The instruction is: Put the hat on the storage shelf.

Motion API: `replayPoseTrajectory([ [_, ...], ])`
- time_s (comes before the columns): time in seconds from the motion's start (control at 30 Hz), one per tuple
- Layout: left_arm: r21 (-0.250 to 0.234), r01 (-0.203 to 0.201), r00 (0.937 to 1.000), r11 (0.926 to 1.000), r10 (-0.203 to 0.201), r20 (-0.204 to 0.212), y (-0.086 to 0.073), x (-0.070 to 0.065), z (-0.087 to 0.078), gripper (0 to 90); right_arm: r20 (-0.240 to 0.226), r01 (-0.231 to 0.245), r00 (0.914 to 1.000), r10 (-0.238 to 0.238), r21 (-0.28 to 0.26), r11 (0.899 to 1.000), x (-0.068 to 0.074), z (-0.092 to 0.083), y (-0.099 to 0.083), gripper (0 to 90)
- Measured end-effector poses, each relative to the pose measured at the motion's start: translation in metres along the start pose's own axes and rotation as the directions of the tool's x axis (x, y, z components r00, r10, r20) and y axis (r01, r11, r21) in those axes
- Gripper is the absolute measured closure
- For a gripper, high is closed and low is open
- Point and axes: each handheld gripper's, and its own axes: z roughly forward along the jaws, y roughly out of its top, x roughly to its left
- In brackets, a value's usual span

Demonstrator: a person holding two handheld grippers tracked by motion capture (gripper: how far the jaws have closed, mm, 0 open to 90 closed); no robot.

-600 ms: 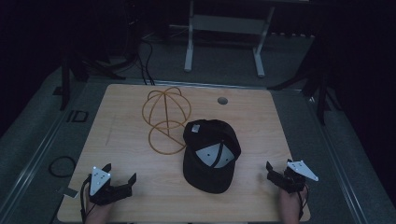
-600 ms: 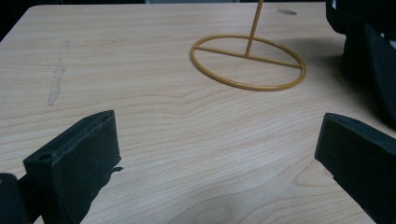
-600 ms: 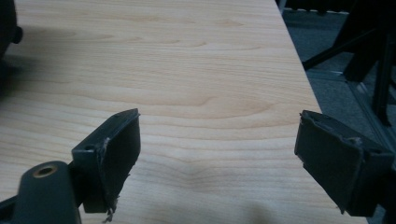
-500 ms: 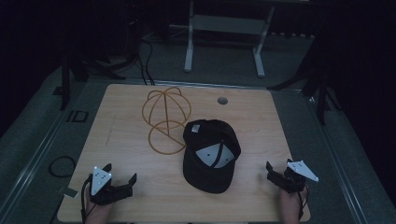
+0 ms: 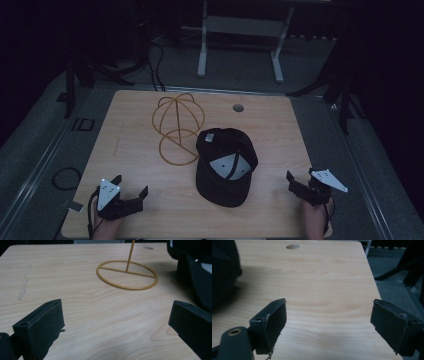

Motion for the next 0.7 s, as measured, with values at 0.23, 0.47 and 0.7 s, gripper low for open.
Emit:
replayPoseTrajectory([
  [0.23, 0.014, 0.075, 0.9961, 0.9971, -0.076, 0.045, 0.0, 0.003, 0.0, 0.9, -0.071, 0.072, 0.9949, -0.072, 0.002, 0.997, 0.017, -0.012, 0.03, 12.6],
  [0.47, 0.087, 0.016, 0.9992, 0.9961, -0.019, 0.036, 0.003, -0.003, 0.0, 3.5, -0.154, 0.143, 0.977, -0.148, -0.042, 0.989, 0.038, -0.021, 0.065, 12.5],
  [0.7, 0.109, -0.068, 0.9972, 0.9917, 0.064, 0.04, 0.003, -0.013, 0.001, 3.3, -0.189, 0.174, 0.965, -0.181, -0.052, 0.983, 0.055, -0.021, 0.092, 12.5],
])
